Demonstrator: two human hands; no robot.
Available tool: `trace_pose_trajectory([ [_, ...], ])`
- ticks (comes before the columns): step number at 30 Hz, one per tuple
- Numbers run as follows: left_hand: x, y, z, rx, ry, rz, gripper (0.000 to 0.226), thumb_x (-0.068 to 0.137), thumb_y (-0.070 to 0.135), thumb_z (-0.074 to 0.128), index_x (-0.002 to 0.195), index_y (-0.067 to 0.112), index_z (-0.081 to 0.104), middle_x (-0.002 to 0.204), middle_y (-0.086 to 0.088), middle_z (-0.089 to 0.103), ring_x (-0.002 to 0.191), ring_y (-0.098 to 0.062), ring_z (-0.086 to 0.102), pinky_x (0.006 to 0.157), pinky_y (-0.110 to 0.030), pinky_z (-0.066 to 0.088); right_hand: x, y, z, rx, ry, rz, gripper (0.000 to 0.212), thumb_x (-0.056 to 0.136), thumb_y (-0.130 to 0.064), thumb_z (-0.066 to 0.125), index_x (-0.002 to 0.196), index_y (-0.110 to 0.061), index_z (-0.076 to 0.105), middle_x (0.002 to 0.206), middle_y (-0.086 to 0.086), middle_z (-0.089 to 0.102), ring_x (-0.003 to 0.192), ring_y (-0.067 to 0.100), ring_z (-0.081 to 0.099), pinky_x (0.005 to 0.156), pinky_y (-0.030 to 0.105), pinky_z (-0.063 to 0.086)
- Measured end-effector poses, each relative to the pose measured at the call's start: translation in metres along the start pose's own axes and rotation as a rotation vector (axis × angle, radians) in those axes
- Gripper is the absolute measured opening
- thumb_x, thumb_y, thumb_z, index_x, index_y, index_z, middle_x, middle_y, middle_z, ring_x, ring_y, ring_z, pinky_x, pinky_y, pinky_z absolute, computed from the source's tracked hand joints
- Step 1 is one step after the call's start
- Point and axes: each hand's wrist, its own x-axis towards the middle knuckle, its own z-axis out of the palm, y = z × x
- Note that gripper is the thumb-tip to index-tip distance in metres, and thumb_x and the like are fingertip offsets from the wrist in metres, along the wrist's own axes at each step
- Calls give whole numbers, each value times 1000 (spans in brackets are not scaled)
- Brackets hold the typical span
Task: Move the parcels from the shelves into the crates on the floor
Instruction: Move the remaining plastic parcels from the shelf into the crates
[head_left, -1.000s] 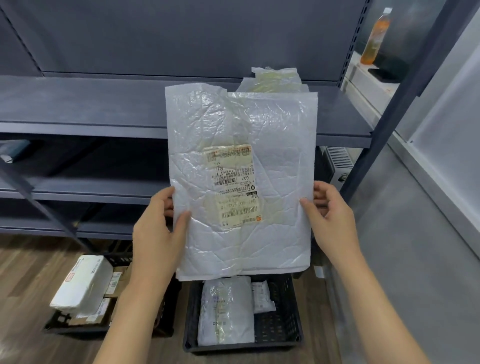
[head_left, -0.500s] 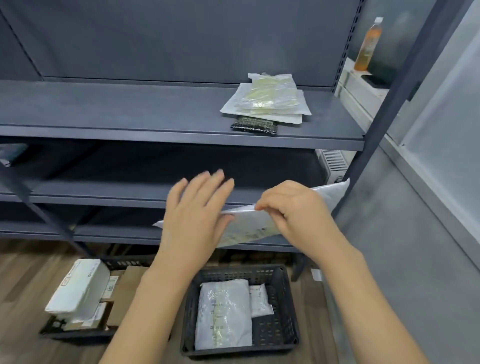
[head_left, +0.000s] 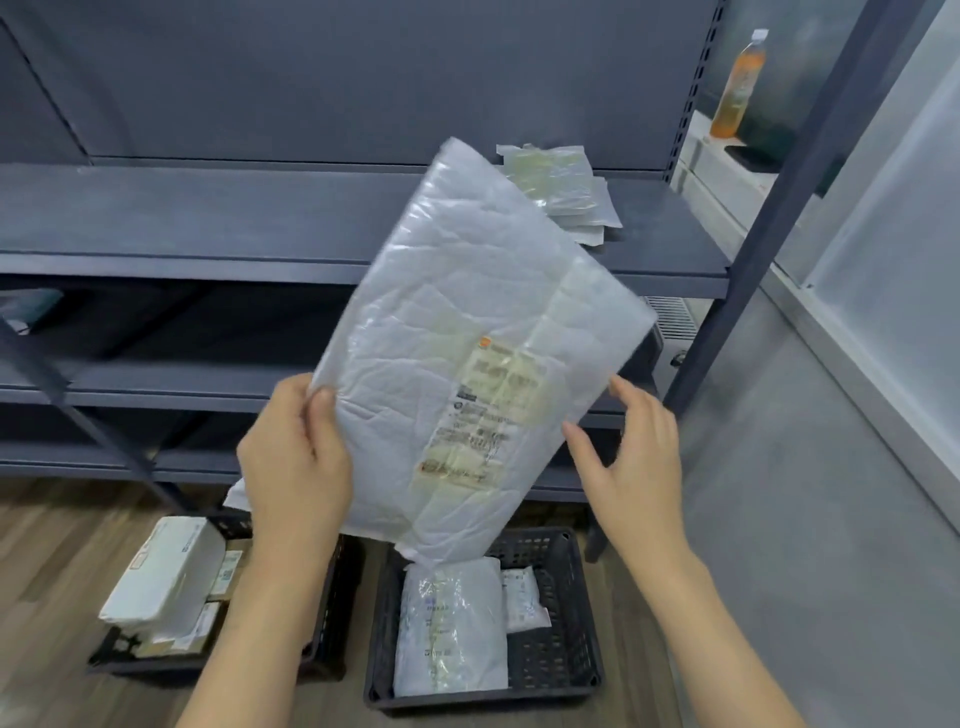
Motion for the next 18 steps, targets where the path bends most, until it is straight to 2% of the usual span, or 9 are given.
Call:
trace_pose_trajectory([
  [1,0,1,-1,-36,30,-38,19,97,20,44,96,8,58,70,3,54,62,-15,49,57,-32,37,-3,1,2,38,-64,92,64,88,-41,61,140,-14,39,133,1,50,122,13,39,103,34,36],
  [3,-2,5,-3,-89,76,-99,13,99,17,44,94,11,55,70,9,52,61,-1,49,56,-18,37,-5,2,4,76,-167,133,67,86,-47,59,143,-20,35,134,-5,50,124,11,41,102,33,38],
  [6,-4,8,-3,-135,108,-134,9,98,15,45,94,13,53,70,13,50,62,9,49,55,-8,36,-2,-3,6,169,-248,91,39,90,-44,54,127,-31,50,118,-13,60,110,5,53,93,32,47],
  [9,-9,8,-3,-142,114,-106,11,98,14,47,99,8,56,72,14,50,64,11,49,58,-5,37,5,-12,1,208,-173,45,24,93,-34,55,116,-29,59,106,-14,64,101,6,57,88,35,49],
  [11,-11,9,-5,-107,88,-51,19,97,11,48,113,4,55,82,12,55,67,7,50,61,-3,38,12,-16,-4,199,-108,17,23,93,-30,56,115,-26,61,104,-13,65,99,9,58,86,38,50],
  [13,-11,8,-6,-53,38,6,33,96,12,49,128,5,47,98,4,60,78,-4,54,67,-10,41,20,-20,-10,185,-59,-9,24,93,-27,57,116,-23,61,104,-10,65,99,11,59,84,39,51],
  [15,-10,6,-6,24,11,46,38,95,15,49,132,6,46,102,-7,64,83,-24,59,73,-33,47,29,-25,-16,181,-25,-34,26,93,-25,58,119,-22,61,105,-9,65,97,9,60,83,33,51],
  [16,-11,6,-6,47,7,58,39,95,15,50,133,6,47,104,-11,65,84,-28,60,74,-39,48,32,-27,-19,180,-10,-45,28,93,-24,58,121,-23,61,105,-9,65,94,7,60,81,28,50],
  [18,-11,7,-6,42,7,64,39,95,15,51,133,6,48,108,-11,65,88,-26,60,77,-38,47,39,-31,-24,164,9,-66,29,93,-23,58,122,-24,60,101,-10,65,89,4,59,77,17,47],
])
